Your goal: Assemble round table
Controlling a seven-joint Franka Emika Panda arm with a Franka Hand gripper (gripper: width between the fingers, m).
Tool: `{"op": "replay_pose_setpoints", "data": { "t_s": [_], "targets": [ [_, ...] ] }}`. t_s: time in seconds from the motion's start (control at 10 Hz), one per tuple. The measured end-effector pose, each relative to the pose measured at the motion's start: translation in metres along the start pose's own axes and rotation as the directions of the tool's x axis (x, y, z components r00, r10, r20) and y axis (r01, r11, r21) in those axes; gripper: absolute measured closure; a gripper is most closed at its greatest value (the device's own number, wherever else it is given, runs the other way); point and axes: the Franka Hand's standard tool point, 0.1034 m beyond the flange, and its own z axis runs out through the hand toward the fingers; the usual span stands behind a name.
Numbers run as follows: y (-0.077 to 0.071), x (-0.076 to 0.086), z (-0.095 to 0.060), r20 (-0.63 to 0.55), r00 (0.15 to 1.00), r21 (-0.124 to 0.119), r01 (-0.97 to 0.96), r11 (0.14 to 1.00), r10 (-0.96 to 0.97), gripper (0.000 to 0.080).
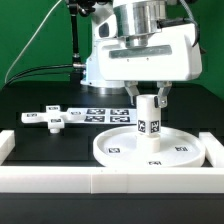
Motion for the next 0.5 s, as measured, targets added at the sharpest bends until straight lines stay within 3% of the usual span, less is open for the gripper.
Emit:
{"op": "replay_pose_setpoints", "data": {
  "t_s": [0.5],
  "targets": [
    [-0.0039, 0.0012, 0.0008, 0.015, 0.96, 0.012, -0.278, 0.96, 0.278, 0.039]
  ]
}}
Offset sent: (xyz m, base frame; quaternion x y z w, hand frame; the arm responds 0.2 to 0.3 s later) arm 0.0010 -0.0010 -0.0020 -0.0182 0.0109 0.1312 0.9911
